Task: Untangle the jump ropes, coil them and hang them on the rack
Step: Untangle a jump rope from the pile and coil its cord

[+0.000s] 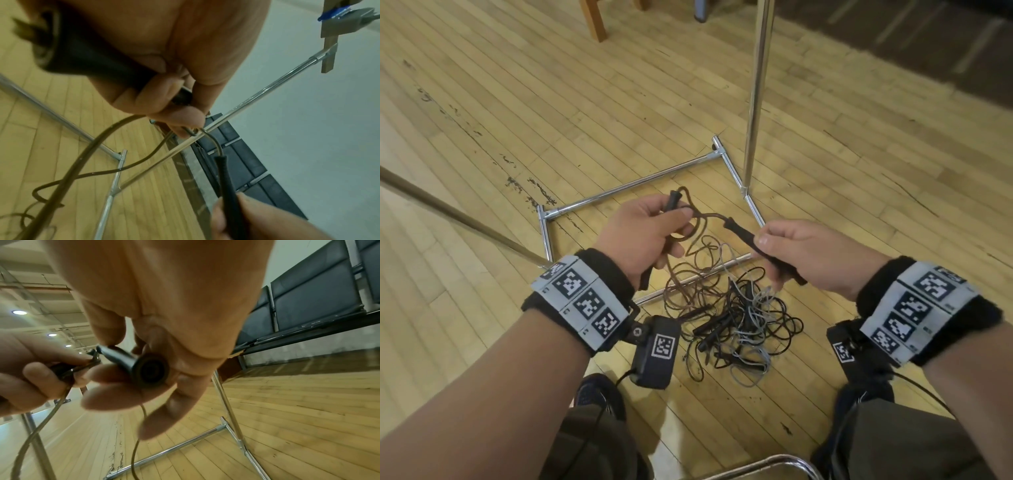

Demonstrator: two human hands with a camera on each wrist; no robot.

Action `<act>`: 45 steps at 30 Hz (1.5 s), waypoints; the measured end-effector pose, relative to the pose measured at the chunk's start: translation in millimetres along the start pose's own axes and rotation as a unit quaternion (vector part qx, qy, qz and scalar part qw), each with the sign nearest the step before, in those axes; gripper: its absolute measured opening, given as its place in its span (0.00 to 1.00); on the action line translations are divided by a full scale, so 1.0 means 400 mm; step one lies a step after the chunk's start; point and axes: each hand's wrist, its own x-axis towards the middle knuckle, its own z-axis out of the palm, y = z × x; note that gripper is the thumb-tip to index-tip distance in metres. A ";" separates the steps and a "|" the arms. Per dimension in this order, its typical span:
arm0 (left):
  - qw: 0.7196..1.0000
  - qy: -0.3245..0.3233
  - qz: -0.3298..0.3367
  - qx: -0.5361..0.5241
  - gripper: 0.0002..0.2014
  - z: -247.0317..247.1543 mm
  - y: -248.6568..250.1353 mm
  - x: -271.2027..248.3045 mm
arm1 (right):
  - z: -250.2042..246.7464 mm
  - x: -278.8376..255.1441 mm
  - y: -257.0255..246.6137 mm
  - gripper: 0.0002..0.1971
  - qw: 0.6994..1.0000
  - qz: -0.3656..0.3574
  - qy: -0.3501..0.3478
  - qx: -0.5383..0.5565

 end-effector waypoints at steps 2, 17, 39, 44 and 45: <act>0.999 0.017 0.001 0.038 0.02 0.000 -0.004 0.000 | 0.001 -0.002 -0.002 0.12 1.000 -0.015 0.007 0.006; 0.991 -0.062 -0.033 0.114 0.11 0.052 -0.016 -0.023 | 0.028 0.011 -0.004 0.09 0.998 -0.017 0.006 -0.063; 0.993 -0.094 -0.013 0.073 0.01 0.001 -0.017 0.010 | 0.011 0.009 -0.012 0.11 0.969 0.043 0.016 0.243; 0.994 -0.062 -0.011 0.084 0.06 -0.009 -0.025 0.016 | -0.006 0.000 -0.023 0.15 0.935 0.041 0.020 0.352; 0.994 -0.068 -0.008 0.083 0.07 -0.009 -0.024 0.016 | -0.007 -0.001 -0.024 0.16 0.937 0.039 0.009 0.347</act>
